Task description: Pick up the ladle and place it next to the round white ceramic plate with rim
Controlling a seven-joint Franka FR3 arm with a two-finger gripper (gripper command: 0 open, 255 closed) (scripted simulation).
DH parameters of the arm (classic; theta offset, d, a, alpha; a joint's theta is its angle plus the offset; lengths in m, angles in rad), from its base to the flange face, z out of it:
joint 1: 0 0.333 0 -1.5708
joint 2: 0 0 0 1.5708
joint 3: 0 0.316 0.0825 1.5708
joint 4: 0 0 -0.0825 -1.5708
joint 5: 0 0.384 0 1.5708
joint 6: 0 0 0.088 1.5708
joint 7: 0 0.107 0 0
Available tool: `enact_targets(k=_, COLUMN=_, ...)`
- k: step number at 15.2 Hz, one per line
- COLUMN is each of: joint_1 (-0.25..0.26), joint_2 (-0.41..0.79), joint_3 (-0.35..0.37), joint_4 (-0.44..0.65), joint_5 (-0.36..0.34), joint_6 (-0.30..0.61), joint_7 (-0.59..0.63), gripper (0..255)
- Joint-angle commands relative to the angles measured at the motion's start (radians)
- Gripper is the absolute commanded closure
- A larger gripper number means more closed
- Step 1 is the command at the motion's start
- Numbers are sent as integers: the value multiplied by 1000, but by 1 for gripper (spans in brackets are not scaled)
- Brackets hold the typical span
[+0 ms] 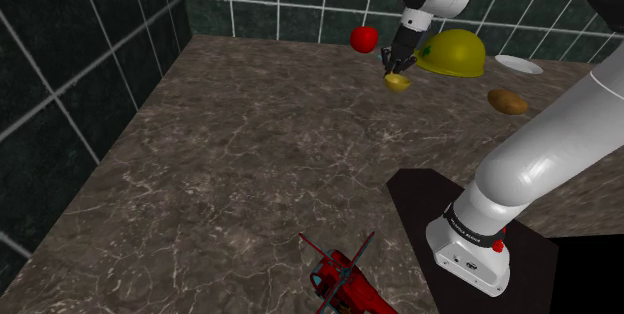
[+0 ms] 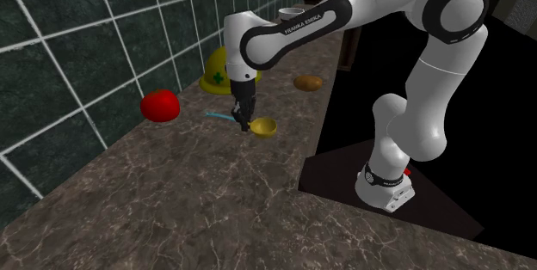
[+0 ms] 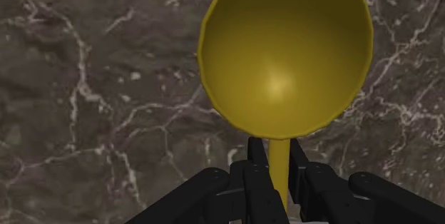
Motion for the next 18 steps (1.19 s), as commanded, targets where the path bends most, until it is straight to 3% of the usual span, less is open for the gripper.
enact_targets(k=1, joint_1=0, joint_2=-10, joint_3=1, joint_4=20, joint_5=-5, joint_6=-29, joint_7=8, gripper=255)
enact_targets(k=18, joint_1=-10, joint_2=-49, joint_3=-7, joint_4=191, joint_5=-27, joint_6=-238, joint_7=25, gripper=255)
